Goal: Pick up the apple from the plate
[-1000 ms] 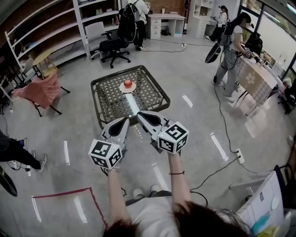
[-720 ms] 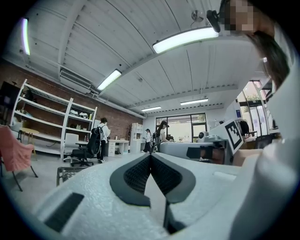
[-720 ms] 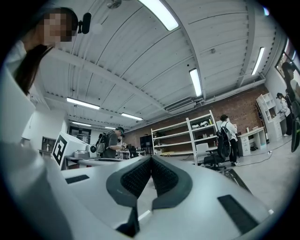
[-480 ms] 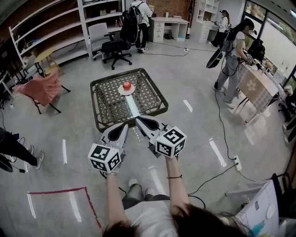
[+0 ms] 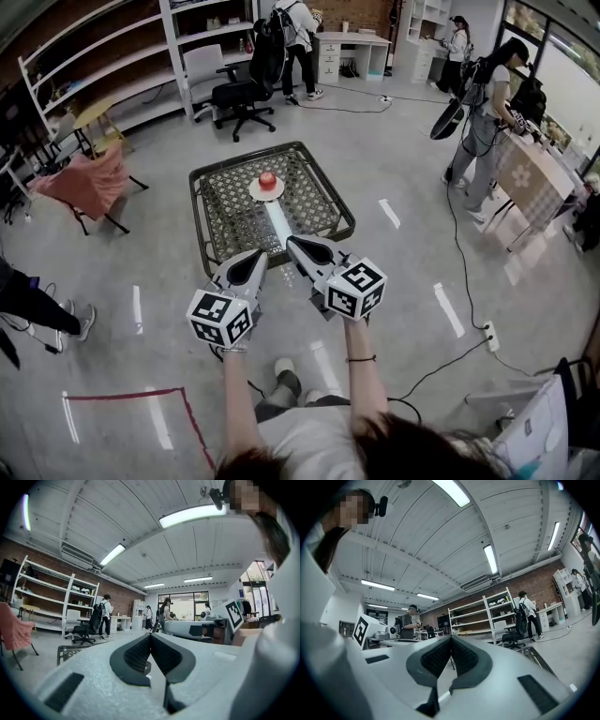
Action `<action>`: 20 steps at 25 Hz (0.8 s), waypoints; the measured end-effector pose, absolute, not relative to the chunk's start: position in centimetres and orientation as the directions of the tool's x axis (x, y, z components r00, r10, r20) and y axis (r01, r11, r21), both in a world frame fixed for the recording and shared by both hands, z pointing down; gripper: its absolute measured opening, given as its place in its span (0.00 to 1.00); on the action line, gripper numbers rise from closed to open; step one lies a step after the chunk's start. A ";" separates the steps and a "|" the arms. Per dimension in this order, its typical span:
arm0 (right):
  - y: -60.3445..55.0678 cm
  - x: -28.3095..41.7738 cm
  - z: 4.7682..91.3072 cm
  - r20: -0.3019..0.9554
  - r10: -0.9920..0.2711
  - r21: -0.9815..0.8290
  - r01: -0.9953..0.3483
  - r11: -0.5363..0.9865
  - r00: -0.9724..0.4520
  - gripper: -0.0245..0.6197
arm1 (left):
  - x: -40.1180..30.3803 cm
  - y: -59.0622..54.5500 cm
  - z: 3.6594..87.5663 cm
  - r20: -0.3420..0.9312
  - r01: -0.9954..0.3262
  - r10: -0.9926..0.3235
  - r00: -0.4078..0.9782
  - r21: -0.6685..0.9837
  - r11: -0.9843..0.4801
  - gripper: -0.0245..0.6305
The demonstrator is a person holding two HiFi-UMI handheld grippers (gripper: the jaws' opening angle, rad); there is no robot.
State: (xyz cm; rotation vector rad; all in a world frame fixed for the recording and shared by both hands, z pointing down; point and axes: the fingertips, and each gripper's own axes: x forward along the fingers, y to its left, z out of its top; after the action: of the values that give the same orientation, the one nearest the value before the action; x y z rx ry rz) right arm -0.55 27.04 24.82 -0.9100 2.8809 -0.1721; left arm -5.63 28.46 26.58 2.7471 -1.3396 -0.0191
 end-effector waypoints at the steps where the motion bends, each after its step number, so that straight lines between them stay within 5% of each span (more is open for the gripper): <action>1: 26.3 -0.7 25.0 -0.074 -0.581 -0.144 -0.567 0.811 -0.811 0.05 | -5.7 27.6 26.7 0.030 -0.784 -0.784 0.619 0.079 -0.616 0.05; 20: 14.5 -2.3 27.6 -0.020 -0.663 -0.183 -0.649 0.738 -0.748 0.05 | -7.0 15.7 28.6 0.059 -0.720 -0.718 0.693 0.098 -0.687 0.05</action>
State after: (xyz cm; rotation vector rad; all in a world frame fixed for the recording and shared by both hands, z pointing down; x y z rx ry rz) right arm -2.35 14.47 27.64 -1.0783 2.8507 -0.2519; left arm -7.04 15.67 28.58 2.7852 -1.1871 0.0239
